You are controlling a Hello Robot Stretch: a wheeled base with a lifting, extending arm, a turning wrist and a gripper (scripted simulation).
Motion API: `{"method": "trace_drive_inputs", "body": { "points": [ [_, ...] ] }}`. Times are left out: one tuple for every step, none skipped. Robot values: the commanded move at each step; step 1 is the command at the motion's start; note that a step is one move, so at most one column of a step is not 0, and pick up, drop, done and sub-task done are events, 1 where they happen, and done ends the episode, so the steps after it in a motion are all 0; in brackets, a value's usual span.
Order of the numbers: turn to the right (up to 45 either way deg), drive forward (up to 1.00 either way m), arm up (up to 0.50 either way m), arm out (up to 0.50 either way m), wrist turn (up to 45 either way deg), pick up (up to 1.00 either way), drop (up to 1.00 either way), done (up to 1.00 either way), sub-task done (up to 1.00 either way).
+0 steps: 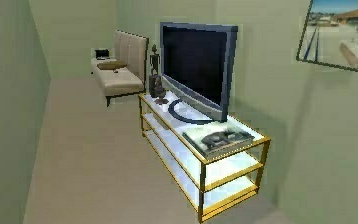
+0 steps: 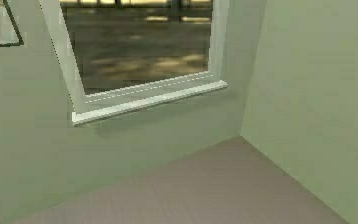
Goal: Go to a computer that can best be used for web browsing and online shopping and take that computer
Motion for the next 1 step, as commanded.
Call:
{"method": "trace_drive_inputs", "body": {
  "points": [
    [-21.0,0.00,0.00,0.00,0.0,0.00,0.00,0.00,0.00]
  ]
}}
